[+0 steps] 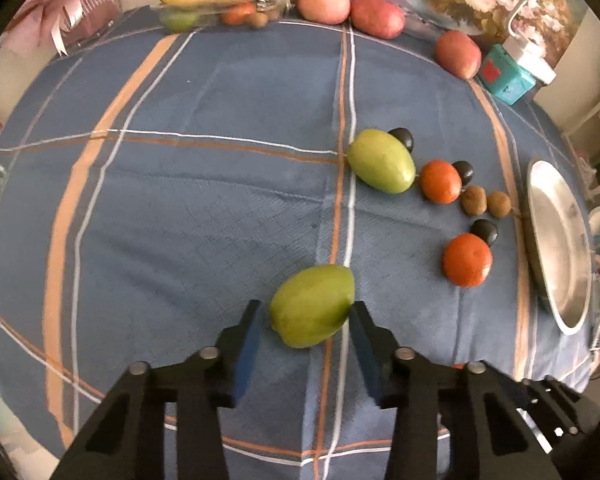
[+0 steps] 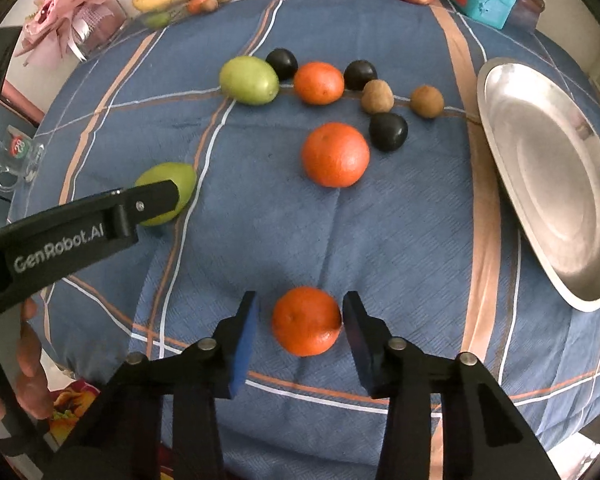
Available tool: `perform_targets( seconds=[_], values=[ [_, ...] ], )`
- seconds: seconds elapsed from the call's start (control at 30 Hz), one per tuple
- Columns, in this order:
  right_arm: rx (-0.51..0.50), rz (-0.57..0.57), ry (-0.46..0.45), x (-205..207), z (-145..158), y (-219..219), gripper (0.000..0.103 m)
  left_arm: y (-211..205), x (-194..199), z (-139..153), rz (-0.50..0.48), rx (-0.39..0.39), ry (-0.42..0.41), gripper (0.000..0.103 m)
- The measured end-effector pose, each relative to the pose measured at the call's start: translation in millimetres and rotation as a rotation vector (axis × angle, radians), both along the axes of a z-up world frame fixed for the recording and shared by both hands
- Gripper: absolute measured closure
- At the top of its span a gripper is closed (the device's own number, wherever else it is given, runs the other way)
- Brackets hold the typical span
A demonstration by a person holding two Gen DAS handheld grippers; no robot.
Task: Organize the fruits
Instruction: 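Grasp the orange with the right tool while the left tool grasps the green pear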
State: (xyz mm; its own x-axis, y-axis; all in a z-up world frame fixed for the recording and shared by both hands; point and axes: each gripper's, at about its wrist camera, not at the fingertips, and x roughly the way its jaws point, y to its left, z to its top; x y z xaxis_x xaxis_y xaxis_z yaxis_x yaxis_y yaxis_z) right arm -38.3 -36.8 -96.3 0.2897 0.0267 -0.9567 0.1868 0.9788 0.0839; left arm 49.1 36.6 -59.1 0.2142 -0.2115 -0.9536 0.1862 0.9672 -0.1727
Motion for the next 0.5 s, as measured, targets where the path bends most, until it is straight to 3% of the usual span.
perform_targets(
  seconds=[0.1,0.4,0.47,0.5],
  values=[
    [-0.001,0.003,0.003,0,-1,1,0.066,4,2,-1,0.012,-0.011,0.005,0.059],
    [0.026,-0.031,-0.080,-18,21,-16,0.066,21,1,11,0.077,-0.071,-0.019,0.062],
    [0.001,-0.060,-0.120,-23,30,-23,0.066,16,3,19,0.084,-0.081,-0.041,0.070],
    [0.003,-0.084,-0.142,-25,36,-29,0.066,14,4,23,0.084,-0.088,-0.053,0.093]
  ],
)
